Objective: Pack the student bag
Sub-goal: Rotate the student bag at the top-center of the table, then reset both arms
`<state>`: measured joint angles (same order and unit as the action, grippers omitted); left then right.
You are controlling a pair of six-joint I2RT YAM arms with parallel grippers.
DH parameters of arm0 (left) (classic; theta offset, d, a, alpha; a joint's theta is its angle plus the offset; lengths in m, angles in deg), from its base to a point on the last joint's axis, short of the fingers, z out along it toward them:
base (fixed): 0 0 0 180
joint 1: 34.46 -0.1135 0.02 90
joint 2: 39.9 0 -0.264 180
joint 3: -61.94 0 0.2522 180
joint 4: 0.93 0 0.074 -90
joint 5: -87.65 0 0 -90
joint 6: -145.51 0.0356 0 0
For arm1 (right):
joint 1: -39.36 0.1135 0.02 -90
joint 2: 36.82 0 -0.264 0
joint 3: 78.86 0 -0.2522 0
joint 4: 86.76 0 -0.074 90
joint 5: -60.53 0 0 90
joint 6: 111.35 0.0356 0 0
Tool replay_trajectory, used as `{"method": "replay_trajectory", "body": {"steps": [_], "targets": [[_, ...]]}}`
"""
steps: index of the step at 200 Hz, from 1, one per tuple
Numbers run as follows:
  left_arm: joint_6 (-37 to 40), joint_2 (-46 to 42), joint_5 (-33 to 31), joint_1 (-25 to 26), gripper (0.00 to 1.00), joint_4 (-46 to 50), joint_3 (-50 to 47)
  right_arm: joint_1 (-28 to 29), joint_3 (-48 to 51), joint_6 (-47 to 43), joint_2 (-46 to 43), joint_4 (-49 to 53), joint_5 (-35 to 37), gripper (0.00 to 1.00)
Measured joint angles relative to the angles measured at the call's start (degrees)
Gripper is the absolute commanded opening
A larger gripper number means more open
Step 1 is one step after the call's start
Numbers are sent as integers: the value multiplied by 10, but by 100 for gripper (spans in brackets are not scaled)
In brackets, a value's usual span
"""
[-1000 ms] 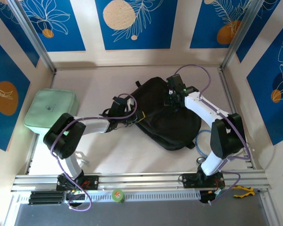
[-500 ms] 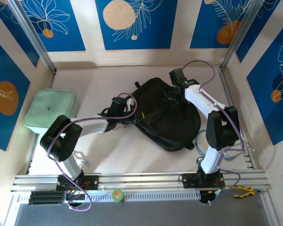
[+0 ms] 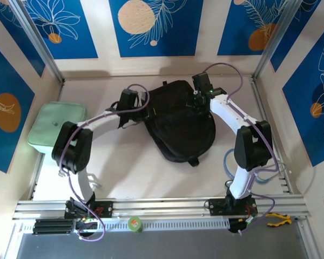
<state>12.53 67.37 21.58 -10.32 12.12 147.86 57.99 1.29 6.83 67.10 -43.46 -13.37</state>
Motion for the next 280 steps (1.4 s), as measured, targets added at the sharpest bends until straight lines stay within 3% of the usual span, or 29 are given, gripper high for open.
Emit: {"method": "replay_trajectory", "body": {"steps": [44,63,72,100,109,131,148,163,218,244,280], "targets": [[64,83,-14,-16,33,10,116,-3,-51,17,48,-12,-1,0],[78,85,-28,-16,48,12,124,-4,-57,17,51,-13,-8,39],[84,83,-39,-16,55,13,124,-4,-51,16,43,-22,-12,50],[103,24,-104,-15,82,34,84,-4,-7,-3,-24,-34,-11,68],[106,-20,-134,-15,87,42,56,-4,3,-10,-56,-35,-7,76],[128,-155,-208,-16,100,46,-19,-6,41,-26,-148,-52,7,82],[147,-267,-266,-17,100,17,-94,-14,89,-39,-222,-73,13,86],[165,-355,-318,-20,100,-7,-167,-28,141,-49,-286,-87,23,100],[229,-503,-505,-34,100,-25,-392,-70,333,-48,-436,-129,144,99],[272,-549,-610,-35,100,-58,-501,-122,409,-17,-464,-156,189,99],[334,-602,-673,-45,100,-126,-572,-151,557,-12,-461,-262,241,99]]}}
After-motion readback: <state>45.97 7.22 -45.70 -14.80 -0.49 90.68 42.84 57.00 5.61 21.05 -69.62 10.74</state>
